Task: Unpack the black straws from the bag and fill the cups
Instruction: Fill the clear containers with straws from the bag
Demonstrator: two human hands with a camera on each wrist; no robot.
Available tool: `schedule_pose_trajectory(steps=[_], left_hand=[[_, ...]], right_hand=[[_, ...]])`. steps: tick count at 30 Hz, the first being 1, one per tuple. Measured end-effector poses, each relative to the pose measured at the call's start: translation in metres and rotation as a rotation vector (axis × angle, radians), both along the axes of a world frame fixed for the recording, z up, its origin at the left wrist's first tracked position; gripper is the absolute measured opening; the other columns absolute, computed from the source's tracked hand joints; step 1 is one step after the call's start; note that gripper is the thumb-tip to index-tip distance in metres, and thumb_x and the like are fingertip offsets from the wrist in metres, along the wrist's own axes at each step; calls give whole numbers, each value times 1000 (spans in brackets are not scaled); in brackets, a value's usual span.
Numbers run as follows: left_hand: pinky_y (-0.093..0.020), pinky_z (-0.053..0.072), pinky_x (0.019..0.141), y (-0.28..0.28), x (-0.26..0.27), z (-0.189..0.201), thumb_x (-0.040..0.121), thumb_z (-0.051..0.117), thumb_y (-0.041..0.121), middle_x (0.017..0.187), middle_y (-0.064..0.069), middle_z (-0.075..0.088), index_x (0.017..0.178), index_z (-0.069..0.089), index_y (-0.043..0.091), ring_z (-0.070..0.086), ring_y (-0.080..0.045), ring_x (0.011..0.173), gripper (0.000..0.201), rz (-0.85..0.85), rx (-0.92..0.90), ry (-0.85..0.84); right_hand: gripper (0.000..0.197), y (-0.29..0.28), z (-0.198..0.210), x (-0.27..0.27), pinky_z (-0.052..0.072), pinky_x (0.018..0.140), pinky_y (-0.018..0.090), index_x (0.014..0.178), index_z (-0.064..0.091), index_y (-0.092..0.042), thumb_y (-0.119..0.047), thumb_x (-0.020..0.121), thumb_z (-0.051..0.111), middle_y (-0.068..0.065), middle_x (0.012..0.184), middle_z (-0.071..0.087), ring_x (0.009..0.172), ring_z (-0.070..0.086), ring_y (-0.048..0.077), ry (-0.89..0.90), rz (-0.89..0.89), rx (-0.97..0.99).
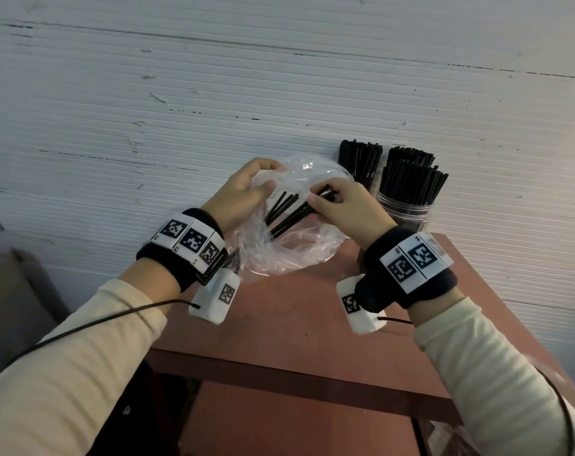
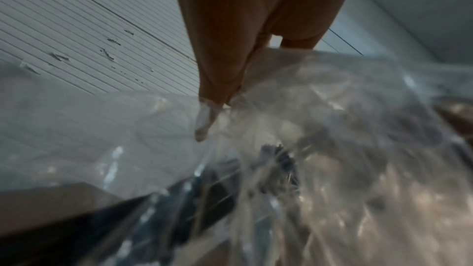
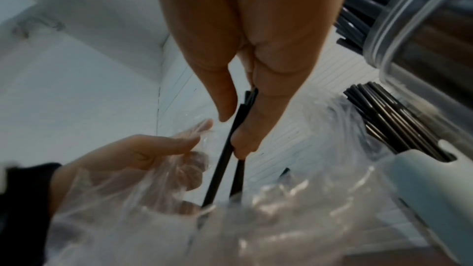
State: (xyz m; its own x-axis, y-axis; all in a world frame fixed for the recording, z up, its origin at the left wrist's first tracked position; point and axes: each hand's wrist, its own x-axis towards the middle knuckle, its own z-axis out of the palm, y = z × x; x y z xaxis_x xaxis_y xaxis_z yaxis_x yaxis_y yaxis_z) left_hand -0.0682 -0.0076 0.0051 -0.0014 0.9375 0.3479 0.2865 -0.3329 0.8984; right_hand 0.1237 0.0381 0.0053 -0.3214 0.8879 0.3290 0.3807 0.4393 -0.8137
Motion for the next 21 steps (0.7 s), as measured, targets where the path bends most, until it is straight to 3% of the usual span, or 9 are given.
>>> schedule_pose_trajectory(steps=[3,5,6,8,12,14,16,18,21], left_hand=[[-43,41,103,-1,2,1,98,53,13,139,-18,50,108,57,35,41,-45,129,25,23,30,-9],[-42,50,90,-2,3,1,98,52,11,141,-28,42,113,55,31,59,-40,106,25,51,41,11],[-39,54,78,-2,3,0,98,51,9,140,-28,43,113,55,31,60,-32,80,26,70,46,12],[-48,59,74,1,3,-3,97,50,5,137,-24,46,106,57,34,46,-21,60,31,106,48,-36],[-59,56,75,6,3,-6,96,46,1,125,4,52,103,56,30,48,-15,56,31,200,54,-149],[-61,54,78,9,-2,-8,96,46,4,126,8,53,107,56,30,53,-20,60,30,246,71,-190],[-66,51,80,10,-7,-8,95,48,6,119,8,56,111,55,33,47,-25,68,32,258,88,-235],[-62,54,80,9,-9,-7,96,48,6,112,3,57,111,55,38,46,-24,68,36,235,111,-297],[-41,58,74,2,-6,-3,97,48,5,128,-8,49,118,53,42,50,-14,65,43,144,163,-366]], right_hand=[[27,-4,-2,-1,57,87,40,111,57,2,-10,89,66,18,103,71,92,71,26,235,31,-128],[24,-8,-2,0,59,84,35,109,56,7,-5,90,64,23,104,69,91,72,27,314,39,-159],[18,-9,-2,0,59,84,37,104,59,5,-6,91,63,22,101,70,89,72,28,281,18,-139],[10,-9,-3,2,58,85,42,94,65,-4,-13,91,64,14,93,73,85,72,26,126,-61,-31],[31,-9,-4,7,55,84,31,107,66,-9,-29,85,71,0,96,70,88,67,12,17,-167,69],[45,-11,-3,10,51,85,22,121,59,-9,-31,84,72,0,106,66,97,63,10,72,-188,63],[42,-14,-1,12,51,93,27,121,60,-13,-31,85,71,0,113,63,105,60,11,90,-202,168],[37,-15,-1,13,45,101,33,121,62,-23,-34,86,70,2,122,55,117,48,16,24,-238,301],[43,-10,1,13,31,106,29,131,53,-43,-47,89,60,6,136,40,130,31,22,-79,-219,225]])
